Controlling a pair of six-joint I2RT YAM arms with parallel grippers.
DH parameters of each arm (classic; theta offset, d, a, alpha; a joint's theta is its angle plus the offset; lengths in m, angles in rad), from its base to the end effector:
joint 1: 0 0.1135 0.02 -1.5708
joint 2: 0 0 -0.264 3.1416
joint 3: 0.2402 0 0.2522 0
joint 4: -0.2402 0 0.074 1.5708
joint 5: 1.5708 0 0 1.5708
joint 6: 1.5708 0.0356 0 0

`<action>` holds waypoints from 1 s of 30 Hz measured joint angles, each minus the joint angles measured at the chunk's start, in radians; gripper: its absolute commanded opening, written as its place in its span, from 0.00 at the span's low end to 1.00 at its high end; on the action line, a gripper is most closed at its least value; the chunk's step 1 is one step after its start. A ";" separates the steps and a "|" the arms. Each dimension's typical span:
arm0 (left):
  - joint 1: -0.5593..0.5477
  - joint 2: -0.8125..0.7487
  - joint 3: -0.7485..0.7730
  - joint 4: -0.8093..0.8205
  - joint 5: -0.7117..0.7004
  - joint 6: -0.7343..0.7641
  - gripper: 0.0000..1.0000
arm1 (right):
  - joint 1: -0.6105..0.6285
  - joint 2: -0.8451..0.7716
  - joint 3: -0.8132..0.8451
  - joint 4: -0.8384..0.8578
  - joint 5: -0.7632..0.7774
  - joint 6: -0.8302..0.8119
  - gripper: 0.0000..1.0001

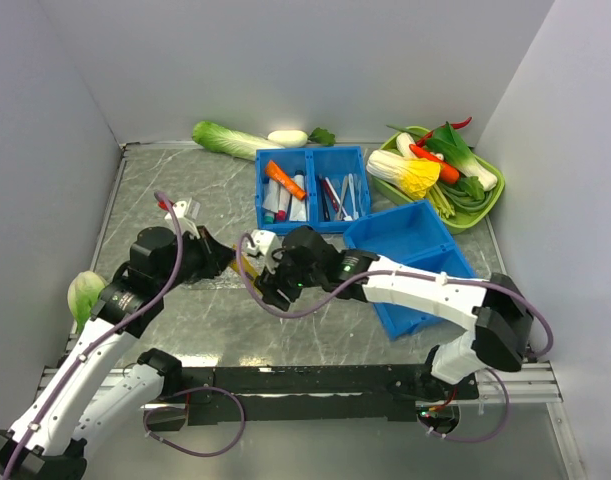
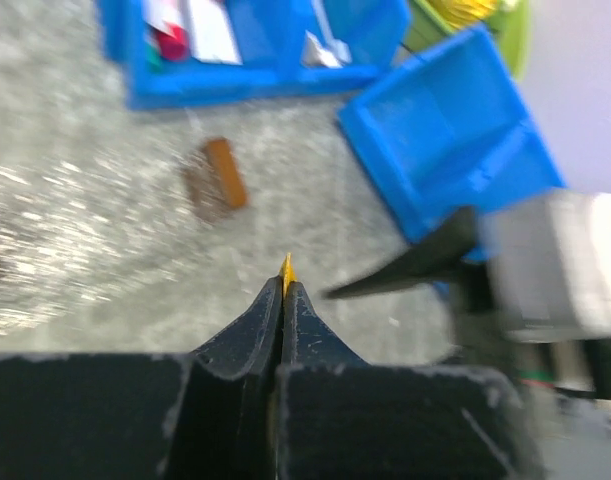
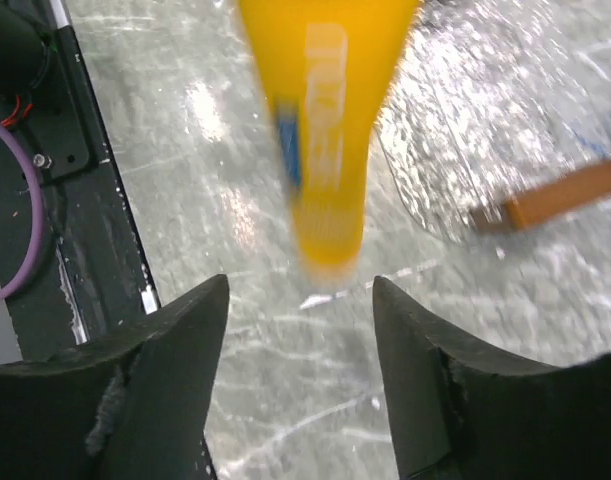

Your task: Prepare toiletry sets of a toothbrush and toothpaste on the tray

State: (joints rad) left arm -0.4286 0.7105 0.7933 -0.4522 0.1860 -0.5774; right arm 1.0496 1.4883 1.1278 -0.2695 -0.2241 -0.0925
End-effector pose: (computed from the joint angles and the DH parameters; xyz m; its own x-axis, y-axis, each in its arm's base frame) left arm 0.1434 -0.0728 0.3264 -0.5837 -0.3231 -0.7449 0.2944 0.7708 -0.5650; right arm 0.1607 0.2957 0.2823 -0.2057 -0.5392 -0.8167 -0.9580 0.2812 0.0557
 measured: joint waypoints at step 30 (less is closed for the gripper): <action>0.088 0.040 -0.148 0.351 -0.432 0.366 0.01 | -0.016 -0.849 -0.533 0.023 0.463 0.420 0.83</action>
State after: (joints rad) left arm -0.3408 0.7509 0.6449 -0.1009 -0.2459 -0.2115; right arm 1.0332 0.6392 0.5945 -0.2462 0.2390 0.3275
